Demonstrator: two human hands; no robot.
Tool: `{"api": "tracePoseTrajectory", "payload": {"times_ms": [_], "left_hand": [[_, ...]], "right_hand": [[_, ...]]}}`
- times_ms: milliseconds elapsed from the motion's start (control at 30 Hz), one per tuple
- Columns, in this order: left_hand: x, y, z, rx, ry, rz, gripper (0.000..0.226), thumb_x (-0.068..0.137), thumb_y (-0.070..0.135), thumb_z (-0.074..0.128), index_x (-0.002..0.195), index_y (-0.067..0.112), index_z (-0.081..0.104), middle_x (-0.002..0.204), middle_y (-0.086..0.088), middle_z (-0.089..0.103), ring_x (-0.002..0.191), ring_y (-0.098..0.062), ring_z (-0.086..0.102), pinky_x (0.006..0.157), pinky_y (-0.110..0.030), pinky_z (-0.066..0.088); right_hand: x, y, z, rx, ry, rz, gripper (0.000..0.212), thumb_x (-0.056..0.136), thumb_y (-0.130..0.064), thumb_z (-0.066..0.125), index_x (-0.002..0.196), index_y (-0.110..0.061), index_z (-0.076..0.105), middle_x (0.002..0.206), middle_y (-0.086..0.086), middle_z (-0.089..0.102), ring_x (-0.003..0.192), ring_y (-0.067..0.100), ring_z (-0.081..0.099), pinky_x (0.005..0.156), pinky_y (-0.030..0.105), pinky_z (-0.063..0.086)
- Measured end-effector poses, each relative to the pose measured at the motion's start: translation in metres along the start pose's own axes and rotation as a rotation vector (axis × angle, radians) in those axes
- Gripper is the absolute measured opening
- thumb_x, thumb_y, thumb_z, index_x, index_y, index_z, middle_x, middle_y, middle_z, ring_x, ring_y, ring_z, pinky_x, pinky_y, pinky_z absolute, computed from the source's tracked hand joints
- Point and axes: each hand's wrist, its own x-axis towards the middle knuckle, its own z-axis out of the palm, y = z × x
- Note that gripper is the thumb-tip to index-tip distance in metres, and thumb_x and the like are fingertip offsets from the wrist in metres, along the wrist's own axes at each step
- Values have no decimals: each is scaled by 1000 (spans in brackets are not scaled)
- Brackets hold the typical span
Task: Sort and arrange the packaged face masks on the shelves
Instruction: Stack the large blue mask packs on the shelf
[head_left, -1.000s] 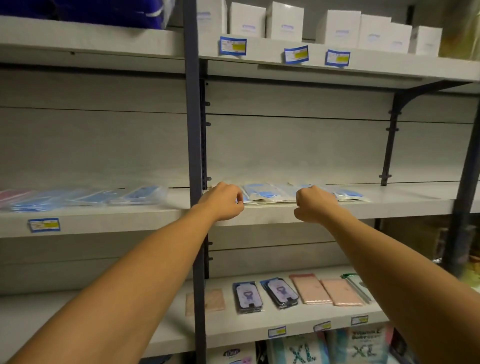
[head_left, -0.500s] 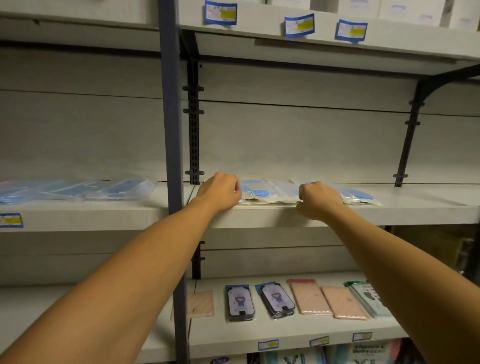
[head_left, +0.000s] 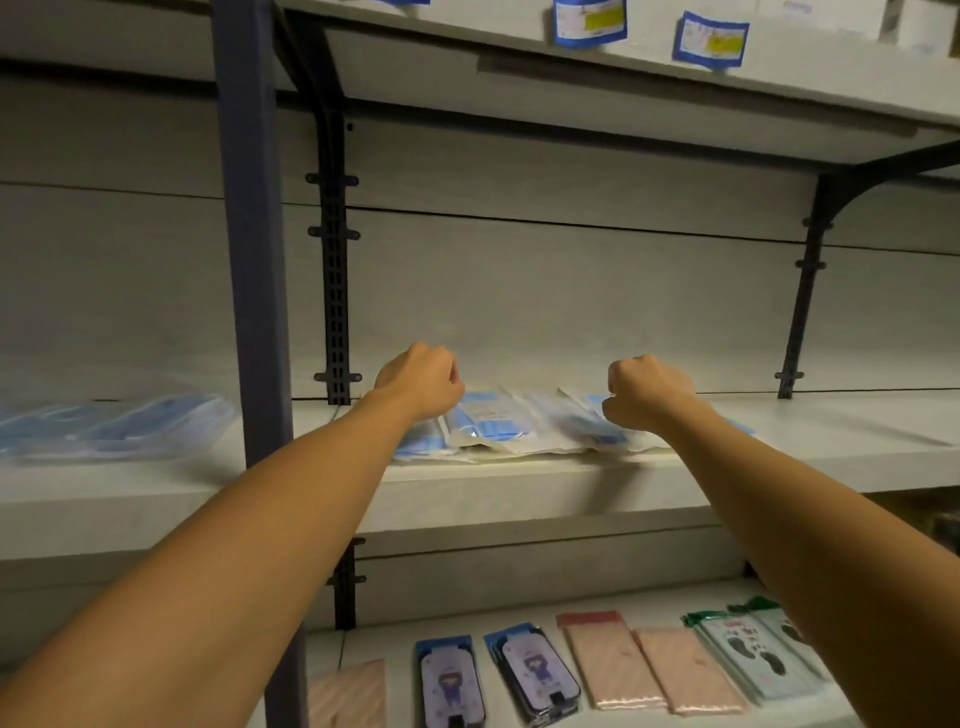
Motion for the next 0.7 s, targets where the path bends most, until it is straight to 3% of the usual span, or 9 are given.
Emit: {"api": "tracePoseTrajectory", "payload": {"times_ms": [267, 433, 500, 567, 633, 700], "left_hand": [[21, -9, 21, 25, -21, -99, 17, 95, 27, 57, 95, 16, 71, 95, -5, 67, 83, -26, 64, 74, -38, 57], [24, -11, 11, 124, -60, -255, 22, 93, 28, 55, 96, 11, 68, 95, -8, 66, 83, -28, 62, 60, -30, 44], [24, -14, 4, 162, -87, -355, 27, 94, 32, 56, 108, 12, 66, 103, -7, 63, 90, -29, 60, 67, -32, 47], [25, -18, -2, 176, -185, -471, 47, 89, 46, 61, 126, 17, 61, 127, -9, 59, 111, -33, 58, 89, -40, 51], [27, -22, -5, 140, -319, -588, 82, 73, 65, 71, 139, 21, 53, 147, -9, 49, 128, -35, 51, 105, -46, 46], [26, -20, -8, 50, -433, -647, 96, 71, 65, 79, 146, 15, 46, 152, -12, 44, 130, -36, 51, 106, -46, 46]], "right_hand": [[35, 18, 29, 36, -23, 24, 26, 82, -17, 58, 106, -13, 68, 100, 8, 65, 86, 28, 63, 71, 31, 54], [59, 21, 34, 75, -8, -14, 26, 83, -20, 58, 107, -12, 67, 103, 10, 65, 87, 31, 63, 75, 33, 55], [67, 20, 36, 82, 9, -43, 26, 84, -21, 58, 107, -12, 67, 105, 10, 65, 88, 31, 62, 70, 31, 50], [73, 17, 38, 97, 5, -73, 23, 85, -21, 59, 104, -10, 67, 101, 11, 66, 83, 29, 62, 64, 29, 48], [78, 12, 40, 130, 0, -101, 21, 86, -24, 61, 100, -9, 67, 97, 12, 66, 80, 28, 61, 70, 32, 55], [83, 6, 40, 177, 3, -119, 21, 85, -26, 61, 95, -10, 67, 95, 12, 66, 80, 30, 62, 77, 37, 59]]}}
